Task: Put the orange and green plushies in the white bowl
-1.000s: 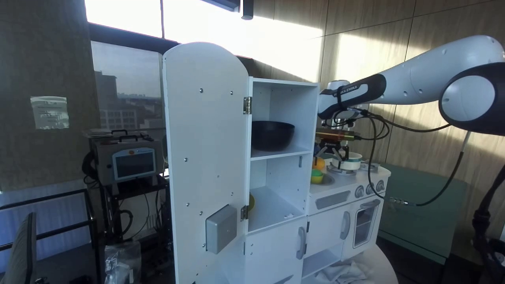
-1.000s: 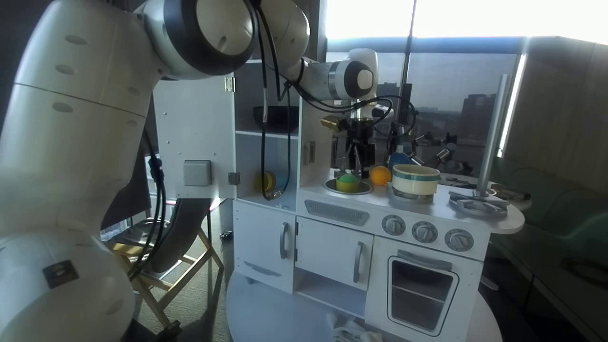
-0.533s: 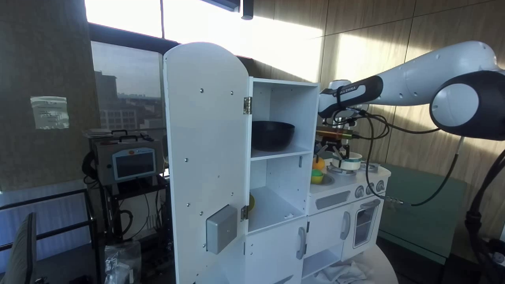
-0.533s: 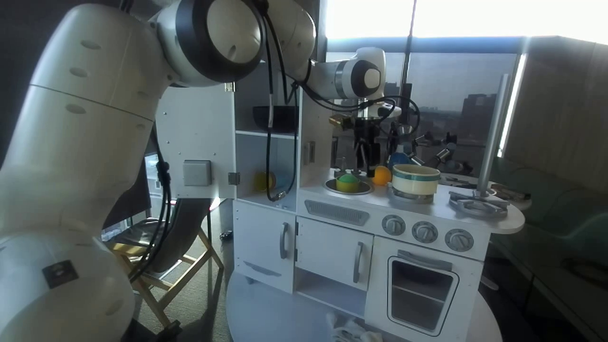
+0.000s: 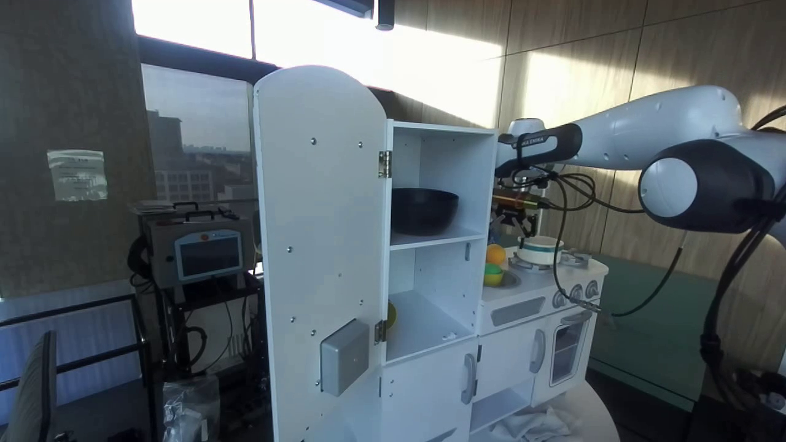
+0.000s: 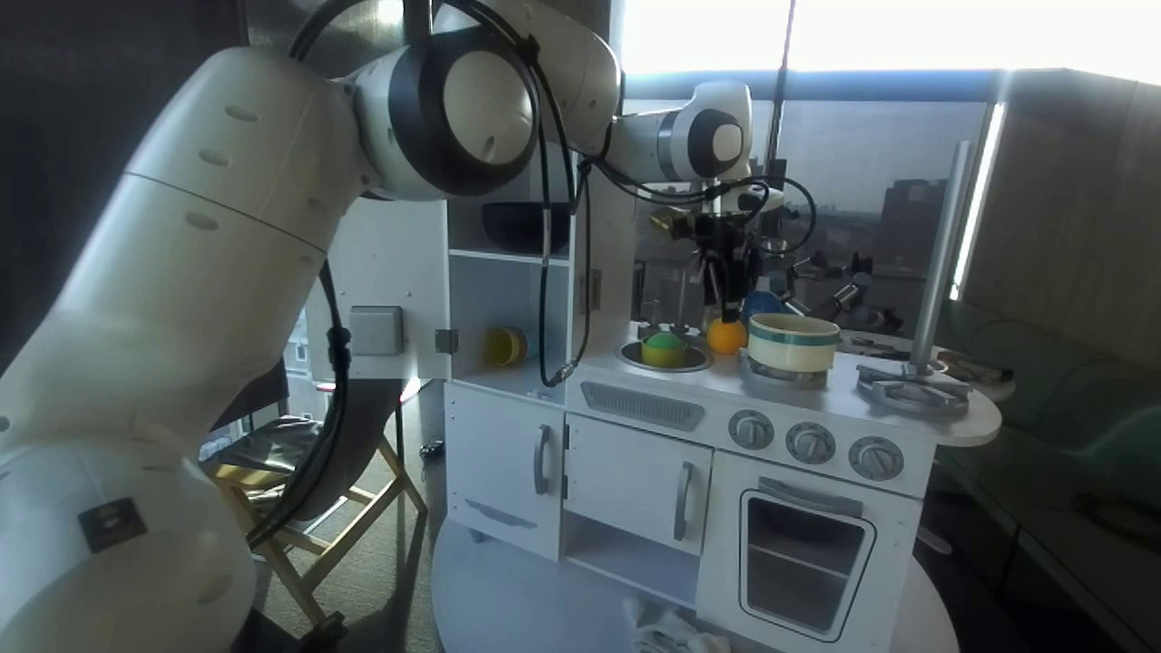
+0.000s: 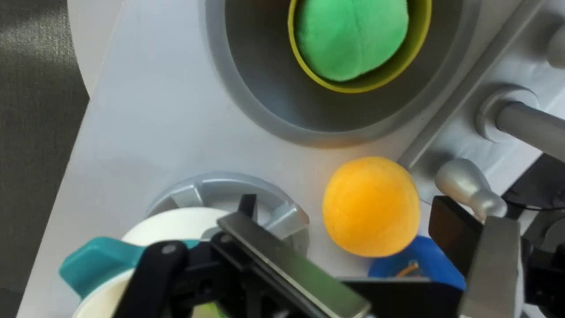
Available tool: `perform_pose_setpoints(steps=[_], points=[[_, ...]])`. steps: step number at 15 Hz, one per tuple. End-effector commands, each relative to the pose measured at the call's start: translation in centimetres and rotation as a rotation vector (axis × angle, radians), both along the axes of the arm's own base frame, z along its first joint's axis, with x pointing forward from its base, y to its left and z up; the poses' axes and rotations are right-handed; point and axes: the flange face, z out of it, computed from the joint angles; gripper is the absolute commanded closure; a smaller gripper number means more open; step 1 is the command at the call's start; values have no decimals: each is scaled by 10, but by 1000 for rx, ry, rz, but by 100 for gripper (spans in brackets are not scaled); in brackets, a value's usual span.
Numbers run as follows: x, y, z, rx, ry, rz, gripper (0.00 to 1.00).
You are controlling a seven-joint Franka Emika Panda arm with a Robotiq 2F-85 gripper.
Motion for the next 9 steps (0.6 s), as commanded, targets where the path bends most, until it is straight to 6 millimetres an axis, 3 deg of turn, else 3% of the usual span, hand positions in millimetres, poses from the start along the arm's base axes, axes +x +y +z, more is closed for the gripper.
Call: perform_pose_setpoints(steps=[1, 4, 9], points=[[15, -6, 26, 10, -61, -33, 0], [25, -2, 20, 13, -63, -29, 0], [39, 4, -8, 19, -19, -20, 0]])
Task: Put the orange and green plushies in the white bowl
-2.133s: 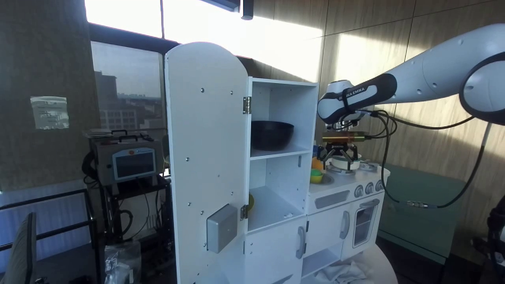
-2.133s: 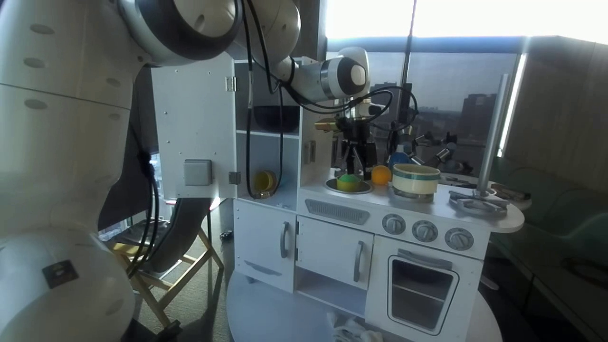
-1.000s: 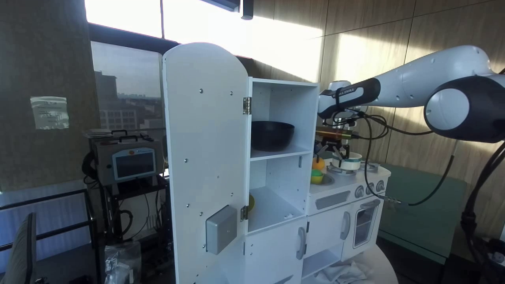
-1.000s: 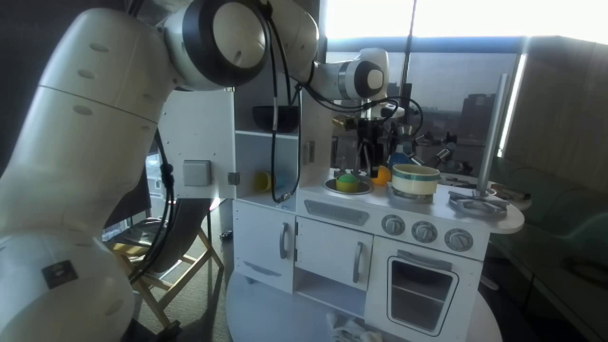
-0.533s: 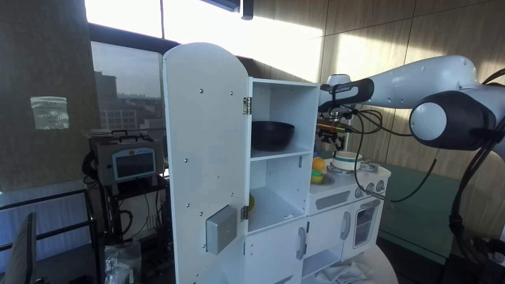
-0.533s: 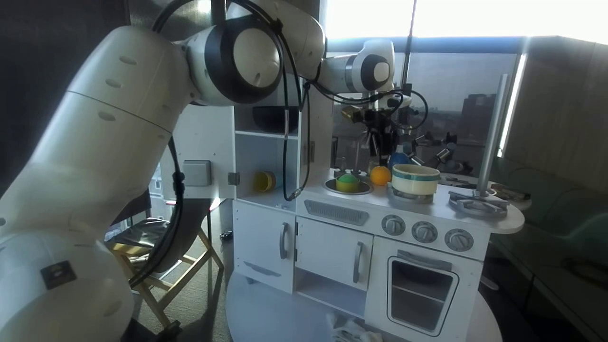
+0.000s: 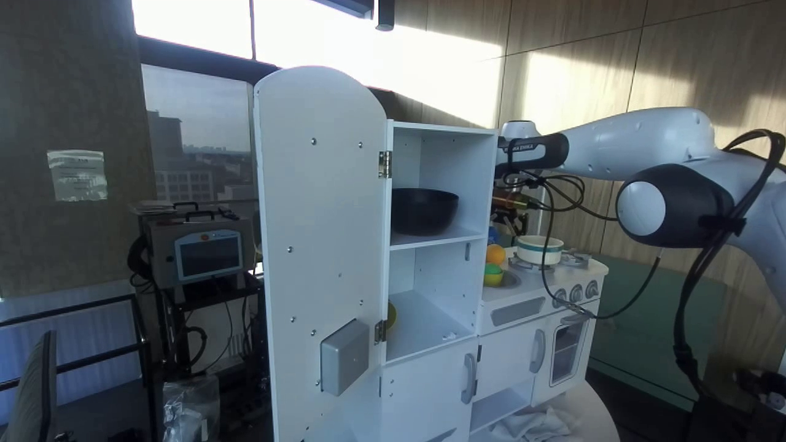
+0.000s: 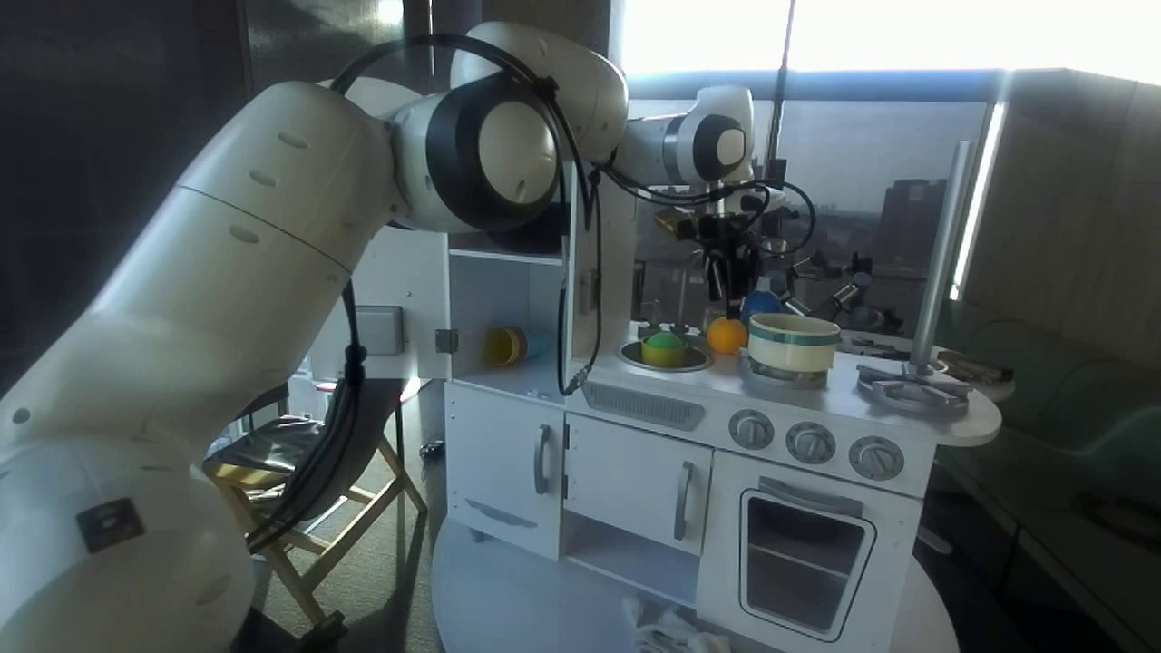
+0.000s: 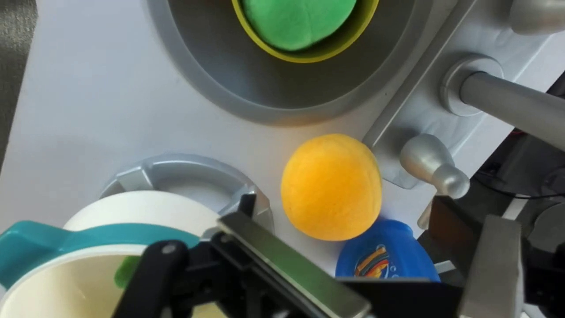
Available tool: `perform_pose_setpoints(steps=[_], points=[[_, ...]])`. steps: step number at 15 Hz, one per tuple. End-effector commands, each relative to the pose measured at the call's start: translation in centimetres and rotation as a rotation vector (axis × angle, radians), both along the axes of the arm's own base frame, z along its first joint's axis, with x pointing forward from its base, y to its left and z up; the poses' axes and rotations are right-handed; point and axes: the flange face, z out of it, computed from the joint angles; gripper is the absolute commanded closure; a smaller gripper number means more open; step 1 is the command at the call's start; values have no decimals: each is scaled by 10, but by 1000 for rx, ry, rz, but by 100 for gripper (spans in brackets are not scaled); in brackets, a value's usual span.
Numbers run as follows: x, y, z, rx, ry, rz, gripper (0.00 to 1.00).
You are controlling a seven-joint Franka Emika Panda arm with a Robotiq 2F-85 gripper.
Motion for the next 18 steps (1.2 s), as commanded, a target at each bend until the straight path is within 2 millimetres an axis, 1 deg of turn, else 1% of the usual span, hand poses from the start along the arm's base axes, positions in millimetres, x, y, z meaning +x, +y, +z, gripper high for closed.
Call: perform_pose_setpoints(steps=[1, 4, 7, 9, 10, 11, 13, 14, 16, 17, 18], points=[[13, 3, -10, 23, 17, -10, 0], [15, 1, -24, 26, 44, -13, 0], [14, 1, -25, 23, 46, -11, 0], [13, 1, -22, 18, 38, -4, 25], [13, 0, -21, 14, 38, -4, 32], [13, 0, -19, 11, 35, -3, 41], [12, -2, -21, 10, 40, -8, 56], [12, -3, -22, 14, 43, -7, 65], [12, -3, -24, 10, 47, -15, 79], [11, -2, -25, 13, 45, -11, 82], [10, -1, -24, 11, 48, -17, 83]])
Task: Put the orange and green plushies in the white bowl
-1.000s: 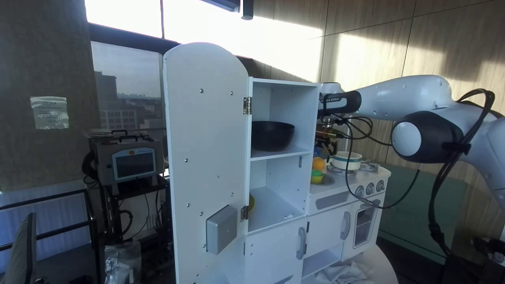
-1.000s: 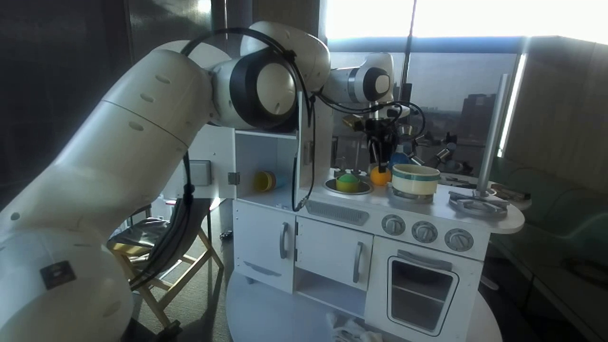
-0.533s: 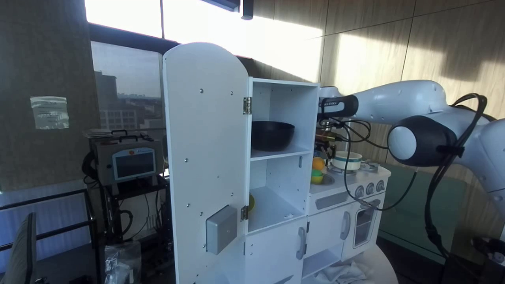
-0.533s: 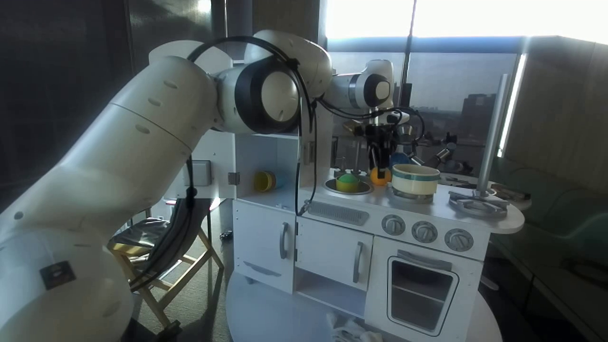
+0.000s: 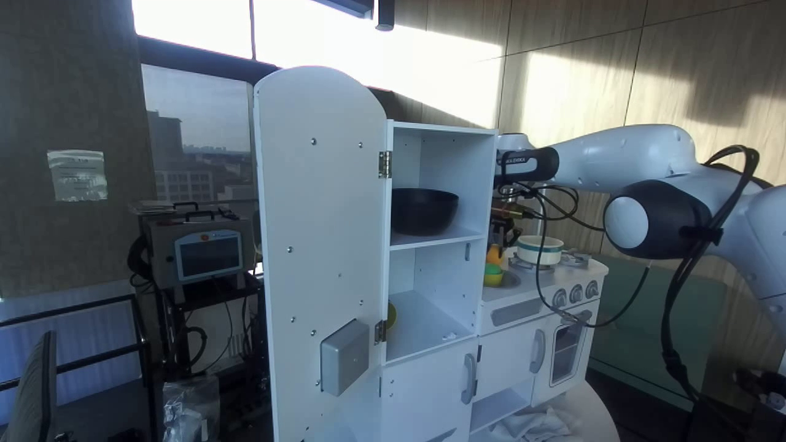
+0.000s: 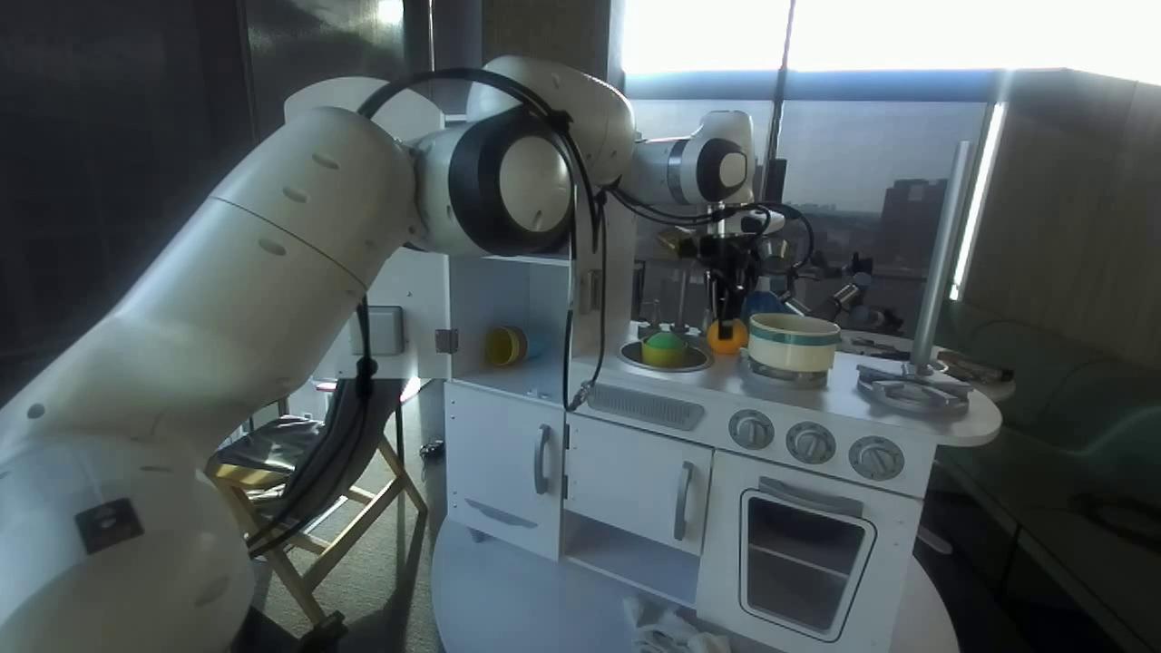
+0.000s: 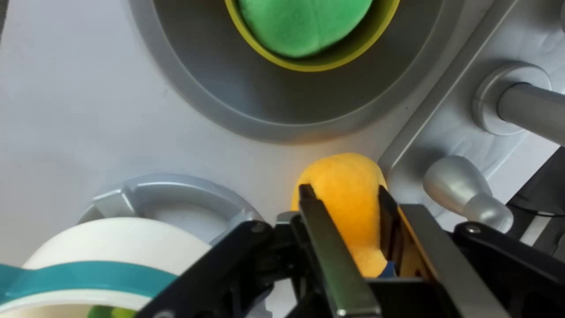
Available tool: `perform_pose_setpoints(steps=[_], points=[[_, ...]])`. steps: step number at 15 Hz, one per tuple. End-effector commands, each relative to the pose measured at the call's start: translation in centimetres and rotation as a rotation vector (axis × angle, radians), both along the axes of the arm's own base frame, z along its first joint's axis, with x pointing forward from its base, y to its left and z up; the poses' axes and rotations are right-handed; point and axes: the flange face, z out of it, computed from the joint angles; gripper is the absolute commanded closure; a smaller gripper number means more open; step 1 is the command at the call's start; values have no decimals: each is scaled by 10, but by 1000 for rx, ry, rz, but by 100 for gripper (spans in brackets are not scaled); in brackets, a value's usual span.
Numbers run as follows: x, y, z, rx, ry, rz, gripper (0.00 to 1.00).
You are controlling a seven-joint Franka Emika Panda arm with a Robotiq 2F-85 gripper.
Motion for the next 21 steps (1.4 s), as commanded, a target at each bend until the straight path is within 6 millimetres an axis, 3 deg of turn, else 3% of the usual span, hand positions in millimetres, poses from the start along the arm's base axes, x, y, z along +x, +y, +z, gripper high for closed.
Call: perform_pose_setpoints(steps=[1, 3, 8, 11, 14, 17, 21], points=[[-5, 2, 12, 3, -1, -8, 85], [-10, 3, 24, -5, -5, 9, 89], [-36, -2, 69, -27, -7, 7, 83], [-58, -12, 105, -32, -33, -13, 84], [-81, -27, 129, -73, -34, -65, 83], [-98, -43, 130, -107, -14, -96, 84], [-86, -48, 96, -134, -16, -113, 84]])
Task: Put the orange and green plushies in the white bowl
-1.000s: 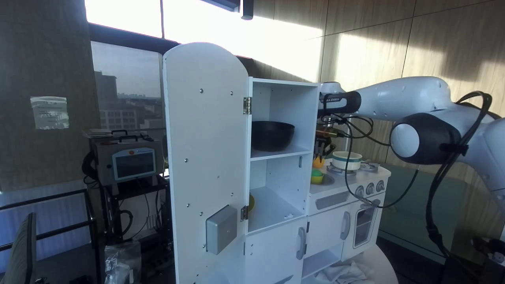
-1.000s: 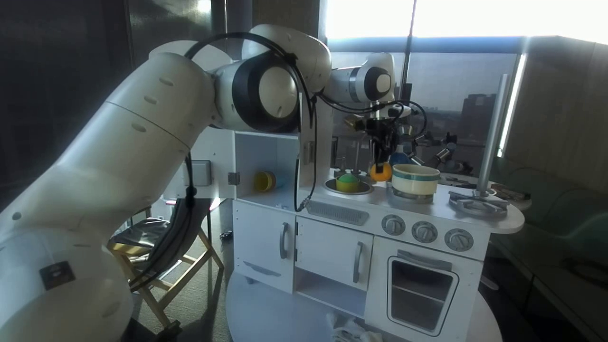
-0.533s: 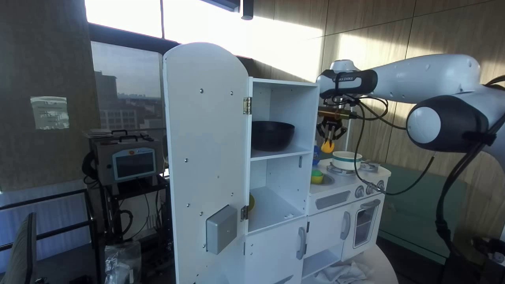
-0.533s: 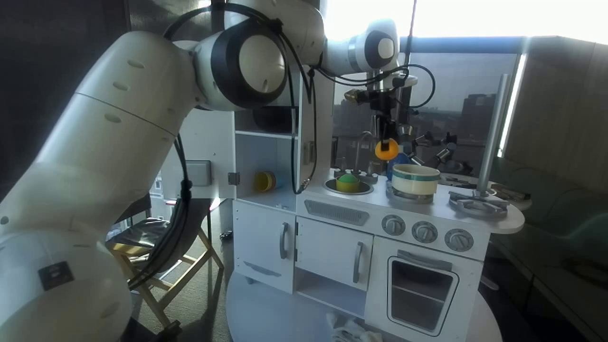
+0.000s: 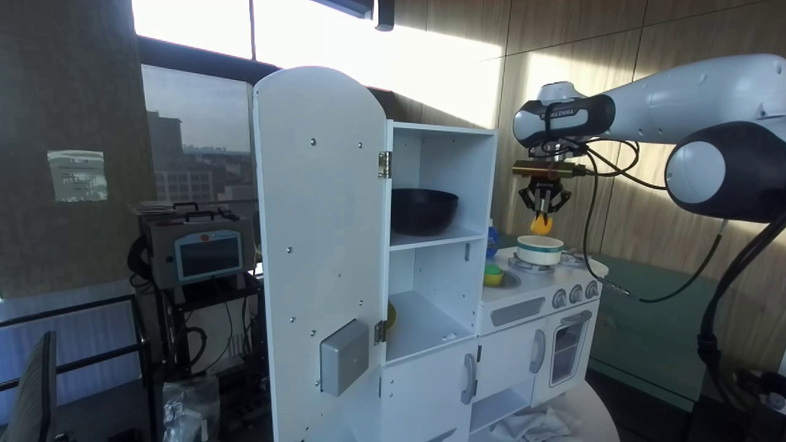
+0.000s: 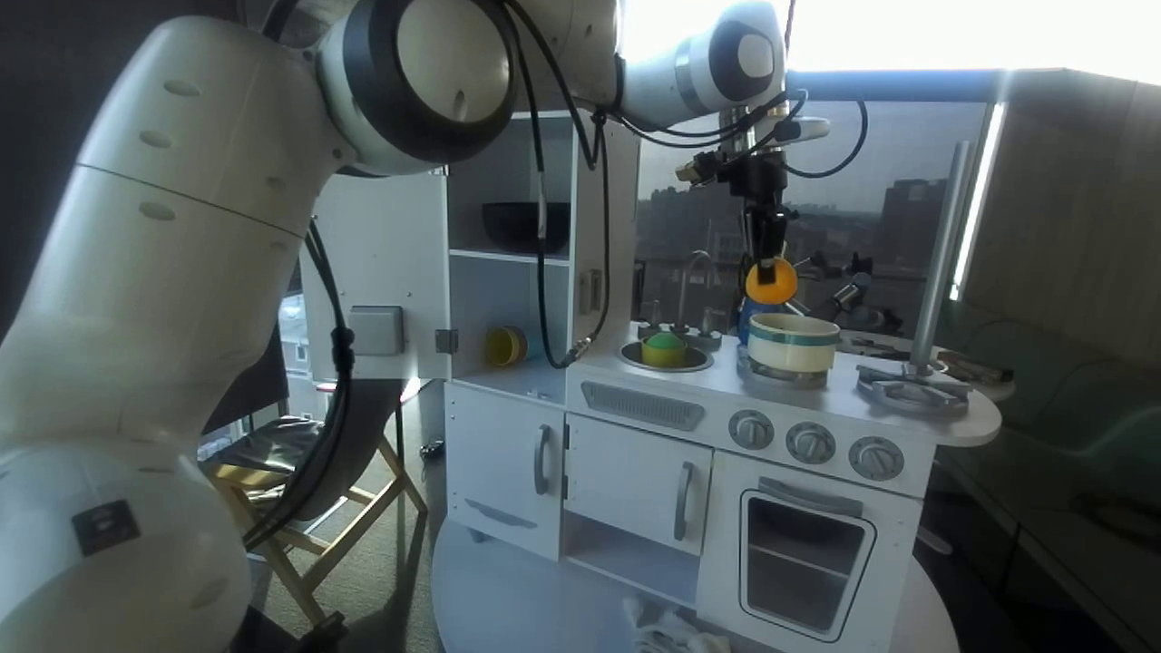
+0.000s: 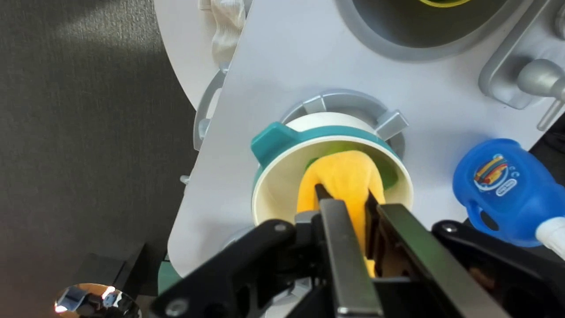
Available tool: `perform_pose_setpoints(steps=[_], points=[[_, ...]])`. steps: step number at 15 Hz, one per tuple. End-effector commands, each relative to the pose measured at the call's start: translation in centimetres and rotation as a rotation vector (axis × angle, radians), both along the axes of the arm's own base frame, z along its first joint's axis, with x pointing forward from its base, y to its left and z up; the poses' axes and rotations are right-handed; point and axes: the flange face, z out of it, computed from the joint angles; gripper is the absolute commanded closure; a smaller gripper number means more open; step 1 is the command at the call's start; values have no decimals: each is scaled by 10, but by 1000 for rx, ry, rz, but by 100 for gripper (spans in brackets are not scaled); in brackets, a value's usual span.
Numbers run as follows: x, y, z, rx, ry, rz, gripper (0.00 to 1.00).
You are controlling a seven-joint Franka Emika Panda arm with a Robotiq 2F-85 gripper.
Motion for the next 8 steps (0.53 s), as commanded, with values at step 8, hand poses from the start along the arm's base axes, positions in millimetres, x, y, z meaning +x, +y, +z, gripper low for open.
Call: perform_pose_setpoints(steps=[8], points=[[22, -7, -59, -37, -33, -97, 65]])
